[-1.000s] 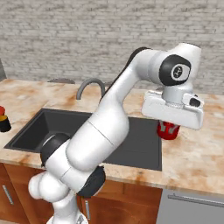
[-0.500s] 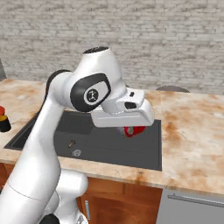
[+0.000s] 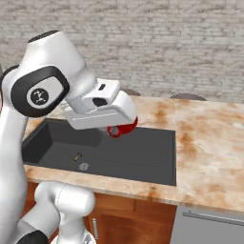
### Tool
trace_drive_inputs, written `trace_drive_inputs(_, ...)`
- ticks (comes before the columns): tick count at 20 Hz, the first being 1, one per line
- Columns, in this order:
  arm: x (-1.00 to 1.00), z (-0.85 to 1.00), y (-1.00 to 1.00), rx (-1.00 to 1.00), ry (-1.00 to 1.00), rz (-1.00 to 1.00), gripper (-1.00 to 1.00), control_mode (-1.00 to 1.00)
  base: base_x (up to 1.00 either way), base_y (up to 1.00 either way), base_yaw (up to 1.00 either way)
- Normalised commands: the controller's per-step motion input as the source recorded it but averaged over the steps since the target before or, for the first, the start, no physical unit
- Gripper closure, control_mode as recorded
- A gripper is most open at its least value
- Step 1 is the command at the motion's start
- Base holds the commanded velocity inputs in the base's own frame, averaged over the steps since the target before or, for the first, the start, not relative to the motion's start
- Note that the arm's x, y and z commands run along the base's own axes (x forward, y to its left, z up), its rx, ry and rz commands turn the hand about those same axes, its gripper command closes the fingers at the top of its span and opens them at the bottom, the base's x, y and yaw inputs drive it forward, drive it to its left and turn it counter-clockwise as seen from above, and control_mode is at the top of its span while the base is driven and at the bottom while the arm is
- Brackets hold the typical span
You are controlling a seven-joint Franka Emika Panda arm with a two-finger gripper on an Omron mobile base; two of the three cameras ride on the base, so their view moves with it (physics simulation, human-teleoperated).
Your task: Clear the mugs and bowl far away from the sink.
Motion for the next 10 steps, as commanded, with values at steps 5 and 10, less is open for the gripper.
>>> trace_drive_inputs(5,-0.51,0.19,0.42,0.18,0.01,0.0,1.0,-1.0,0.0,0.0,0.0)
trace_drive_inputs(10,-0.16,-0.42,0.82,0.1,-0.14,0.0,1.0,-1.0,0.0,0.0,0.0)
